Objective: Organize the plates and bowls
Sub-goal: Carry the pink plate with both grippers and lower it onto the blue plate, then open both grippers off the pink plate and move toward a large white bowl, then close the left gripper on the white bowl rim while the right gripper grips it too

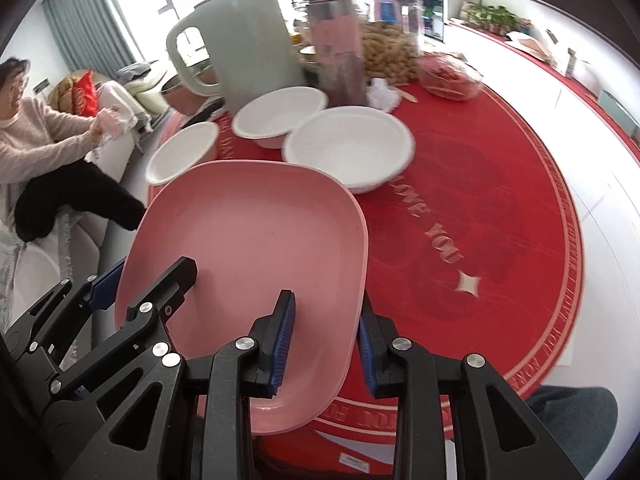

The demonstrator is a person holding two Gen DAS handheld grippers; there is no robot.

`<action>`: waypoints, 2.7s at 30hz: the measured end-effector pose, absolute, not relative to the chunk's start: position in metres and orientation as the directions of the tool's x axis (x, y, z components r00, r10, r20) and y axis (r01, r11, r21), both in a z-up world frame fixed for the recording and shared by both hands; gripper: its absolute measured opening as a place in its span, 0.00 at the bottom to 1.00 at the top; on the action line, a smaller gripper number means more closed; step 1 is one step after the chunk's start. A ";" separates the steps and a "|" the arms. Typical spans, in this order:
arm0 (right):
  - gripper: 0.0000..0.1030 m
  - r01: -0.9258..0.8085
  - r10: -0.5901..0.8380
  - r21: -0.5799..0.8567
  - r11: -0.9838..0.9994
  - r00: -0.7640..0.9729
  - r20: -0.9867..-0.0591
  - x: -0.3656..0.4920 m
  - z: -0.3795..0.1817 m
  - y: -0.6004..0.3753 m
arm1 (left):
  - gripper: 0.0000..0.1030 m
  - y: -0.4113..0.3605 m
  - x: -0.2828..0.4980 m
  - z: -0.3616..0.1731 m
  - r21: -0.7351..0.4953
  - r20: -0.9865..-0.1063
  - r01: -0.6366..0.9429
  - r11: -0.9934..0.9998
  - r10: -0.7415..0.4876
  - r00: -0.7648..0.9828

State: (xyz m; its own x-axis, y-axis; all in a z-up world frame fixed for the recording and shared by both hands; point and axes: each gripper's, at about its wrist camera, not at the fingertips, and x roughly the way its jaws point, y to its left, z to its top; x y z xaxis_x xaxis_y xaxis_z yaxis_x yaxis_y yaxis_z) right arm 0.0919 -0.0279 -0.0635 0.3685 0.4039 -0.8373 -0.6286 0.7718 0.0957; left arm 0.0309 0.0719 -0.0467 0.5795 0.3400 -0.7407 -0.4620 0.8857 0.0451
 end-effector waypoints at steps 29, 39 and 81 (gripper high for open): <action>0.53 -0.674 0.417 0.152 0.723 0.250 -0.874 0.109 -0.093 0.054 | 0.76 0.176 0.014 -0.078 -0.071 -0.786 -0.586 0.807 0.316 0.531; 0.85 -0.520 0.384 0.168 0.837 0.341 -0.858 0.174 -0.078 -0.032 | 0.79 0.143 0.064 -0.054 -0.095 -0.805 -0.442 0.892 0.192 0.562; 0.12 -0.433 0.402 0.280 0.857 0.220 -0.889 0.278 -0.120 -0.047 | 0.20 0.103 0.239 -0.117 -0.210 -0.951 -0.444 0.871 -0.078 0.299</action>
State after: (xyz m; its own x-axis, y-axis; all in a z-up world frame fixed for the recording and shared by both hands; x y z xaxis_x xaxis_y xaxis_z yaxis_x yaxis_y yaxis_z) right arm 0.2775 -0.0465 -0.1196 0.2202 0.4022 -0.8887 -0.4334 0.8565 0.2803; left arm 0.2389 0.1029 -0.1169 0.2987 -0.0775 -0.9512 -0.4440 0.8710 -0.2104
